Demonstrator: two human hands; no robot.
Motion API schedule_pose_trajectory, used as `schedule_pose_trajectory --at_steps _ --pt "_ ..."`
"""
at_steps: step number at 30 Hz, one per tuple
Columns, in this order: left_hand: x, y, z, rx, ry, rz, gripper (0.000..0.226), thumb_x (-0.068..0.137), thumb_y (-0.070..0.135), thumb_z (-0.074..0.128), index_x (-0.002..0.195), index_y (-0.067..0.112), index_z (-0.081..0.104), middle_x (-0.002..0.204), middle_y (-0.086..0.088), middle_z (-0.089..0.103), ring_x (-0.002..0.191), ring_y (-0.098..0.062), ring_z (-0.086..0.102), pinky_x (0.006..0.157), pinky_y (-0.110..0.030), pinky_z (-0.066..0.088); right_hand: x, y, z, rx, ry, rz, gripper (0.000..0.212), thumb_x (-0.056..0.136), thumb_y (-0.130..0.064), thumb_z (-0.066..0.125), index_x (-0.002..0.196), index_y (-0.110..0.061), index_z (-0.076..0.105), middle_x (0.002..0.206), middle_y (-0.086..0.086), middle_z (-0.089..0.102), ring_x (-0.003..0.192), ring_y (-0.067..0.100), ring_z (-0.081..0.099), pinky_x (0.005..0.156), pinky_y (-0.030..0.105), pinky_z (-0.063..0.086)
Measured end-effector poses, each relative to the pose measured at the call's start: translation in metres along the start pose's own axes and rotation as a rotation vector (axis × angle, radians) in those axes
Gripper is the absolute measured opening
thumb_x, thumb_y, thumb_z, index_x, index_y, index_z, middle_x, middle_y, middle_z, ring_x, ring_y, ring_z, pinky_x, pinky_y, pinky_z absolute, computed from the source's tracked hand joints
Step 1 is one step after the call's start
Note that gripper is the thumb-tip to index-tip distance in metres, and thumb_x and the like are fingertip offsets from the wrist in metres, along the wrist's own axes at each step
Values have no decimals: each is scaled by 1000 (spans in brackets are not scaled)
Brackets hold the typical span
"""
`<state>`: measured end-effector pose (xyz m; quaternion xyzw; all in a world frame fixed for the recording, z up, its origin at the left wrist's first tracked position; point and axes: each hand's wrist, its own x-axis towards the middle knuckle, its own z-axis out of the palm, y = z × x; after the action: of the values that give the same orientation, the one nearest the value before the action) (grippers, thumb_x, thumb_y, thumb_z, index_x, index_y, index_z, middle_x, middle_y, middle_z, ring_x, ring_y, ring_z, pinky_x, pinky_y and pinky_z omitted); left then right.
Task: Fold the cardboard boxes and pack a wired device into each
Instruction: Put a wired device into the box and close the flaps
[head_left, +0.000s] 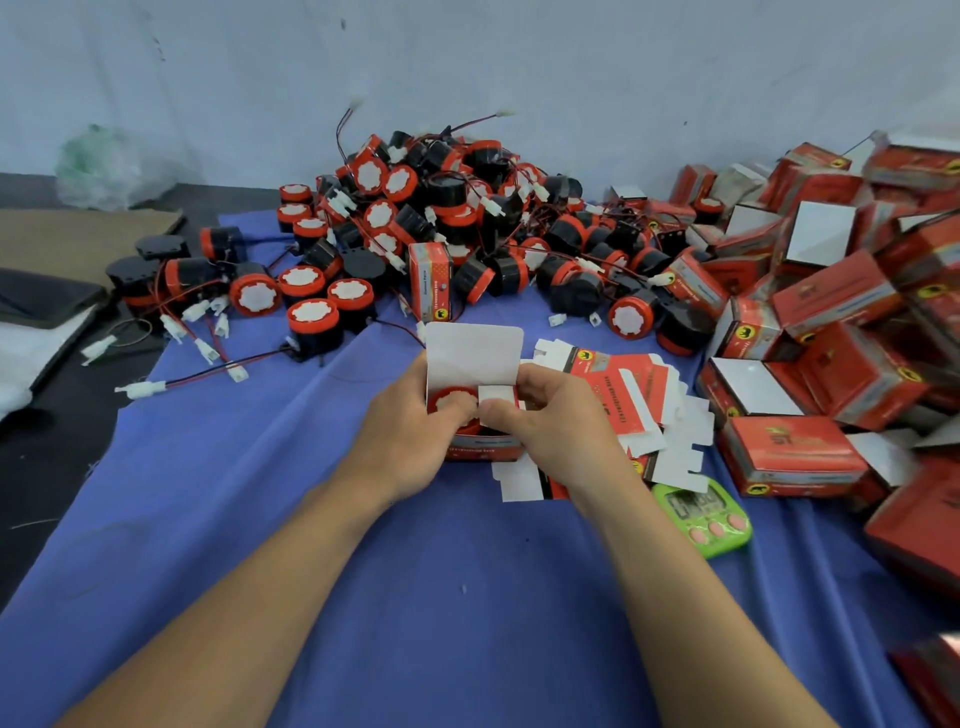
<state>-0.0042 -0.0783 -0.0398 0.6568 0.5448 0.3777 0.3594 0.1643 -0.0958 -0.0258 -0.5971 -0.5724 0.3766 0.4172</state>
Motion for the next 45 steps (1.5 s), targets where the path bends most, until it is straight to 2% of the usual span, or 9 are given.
schedule_pose_trajectory --at_steps 3,9,16,19,25,28,31,36,45 --pt "-1 4 -6 -204 -90 -31 43 85 44 53 125 40 67 120 16 74 115 -11 67 101 -44 54 0 -1 0 15 7 41 26 89 -25 78 114 -30 76 102 -17 77 99 5 71 92 38 58" --pt "2 1 -17 -428 -127 -97 44 102 37 40 120 18 76 120 -7 76 119 -30 68 106 -52 51 2 3 -1 43 -16 69 24 96 -20 68 118 -29 73 106 -16 76 100 12 71 81 34 58" --pt "6 -7 -10 -306 -76 69 52 99 -6 55 113 41 72 110 11 78 101 -7 72 82 -27 57 2 6 5 123 -2 -9 37 94 -5 62 113 -34 76 104 -15 76 99 13 71 89 45 60" --pt "9 -8 -10 -367 40 41 51 91 -12 63 84 34 85 106 14 78 101 -8 73 75 -23 59 6 5 1 115 -48 -25 47 96 1 59 99 -41 81 110 -19 74 109 7 68 90 38 60" --pt "10 -14 -21 -467 -169 -66 37 90 -6 60 90 19 87 120 16 75 115 -8 70 88 -29 62 2 0 -17 139 -266 -17 62 93 6 47 94 -46 81 146 -5 56 132 -1 53 60 19 53" --pt "7 -15 -25 -482 -219 -56 45 70 8 49 95 16 86 127 14 73 120 -7 66 97 -31 58 -3 -3 -21 44 -274 -67 50 90 -6 52 103 -47 79 152 -3 52 136 -12 41 69 19 50" --pt "1 -15 -28 -347 -244 19 34 75 23 63 100 31 85 132 22 67 125 2 60 100 -30 54 -8 -5 -24 -84 -307 -113 41 84 -22 76 113 -51 74 158 -9 44 120 -23 47 86 20 48" --pt "-4 -16 -32 -130 -309 107 42 71 37 83 111 46 76 142 31 55 133 4 52 102 -32 53 -13 -10 -26 -214 -249 -126 52 74 -27 88 119 -50 72 155 -22 44 137 3 48 104 37 50" --pt "-9 -16 -26 -72 -173 145 39 80 21 90 106 48 79 130 31 66 122 7 61 107 -38 52 -15 -6 -24 -319 -183 -211 48 85 -28 72 114 -64 64 137 -28 60 123 -10 55 86 10 44"
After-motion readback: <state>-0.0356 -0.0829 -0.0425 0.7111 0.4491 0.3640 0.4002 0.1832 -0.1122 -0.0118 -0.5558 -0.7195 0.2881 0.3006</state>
